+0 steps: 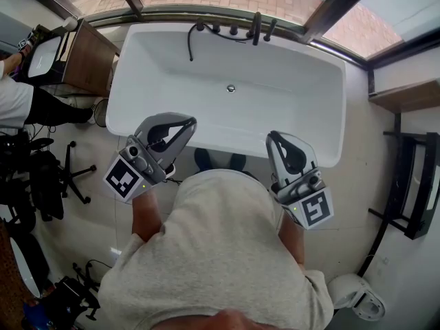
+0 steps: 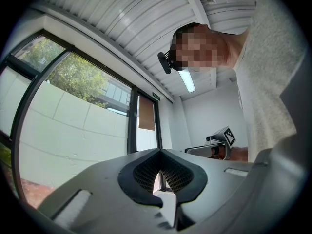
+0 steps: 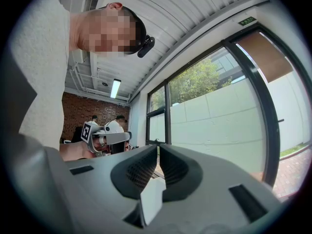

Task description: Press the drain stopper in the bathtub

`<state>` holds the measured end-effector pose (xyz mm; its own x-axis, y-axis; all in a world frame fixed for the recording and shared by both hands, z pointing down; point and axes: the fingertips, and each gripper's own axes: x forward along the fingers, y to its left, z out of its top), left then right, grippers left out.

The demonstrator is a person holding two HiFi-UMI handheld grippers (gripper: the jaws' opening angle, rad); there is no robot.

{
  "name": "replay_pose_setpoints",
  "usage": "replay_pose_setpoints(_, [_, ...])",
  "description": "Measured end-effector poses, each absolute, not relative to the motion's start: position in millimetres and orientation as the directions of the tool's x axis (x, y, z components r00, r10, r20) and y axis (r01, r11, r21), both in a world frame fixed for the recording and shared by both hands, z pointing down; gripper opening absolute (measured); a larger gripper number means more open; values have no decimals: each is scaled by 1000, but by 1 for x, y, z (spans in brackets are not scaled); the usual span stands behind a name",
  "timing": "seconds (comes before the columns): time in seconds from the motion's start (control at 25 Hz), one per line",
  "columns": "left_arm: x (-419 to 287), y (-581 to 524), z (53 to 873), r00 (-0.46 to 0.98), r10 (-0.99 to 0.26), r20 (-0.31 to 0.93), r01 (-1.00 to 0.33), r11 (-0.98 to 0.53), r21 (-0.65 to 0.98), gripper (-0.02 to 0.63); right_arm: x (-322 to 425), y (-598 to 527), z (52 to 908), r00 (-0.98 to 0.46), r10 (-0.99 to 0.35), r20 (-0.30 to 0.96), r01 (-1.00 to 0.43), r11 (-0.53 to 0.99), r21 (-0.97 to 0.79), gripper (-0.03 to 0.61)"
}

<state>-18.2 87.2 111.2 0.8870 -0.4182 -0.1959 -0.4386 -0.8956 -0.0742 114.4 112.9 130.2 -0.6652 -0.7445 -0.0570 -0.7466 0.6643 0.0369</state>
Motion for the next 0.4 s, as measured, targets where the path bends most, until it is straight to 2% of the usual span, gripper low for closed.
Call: replay_pose_setpoints(0.4, [-18,87,112,890,-414,-192,-434,-898,-76,2,110,112,130,-672,-739,-49,-741,671,40,15])
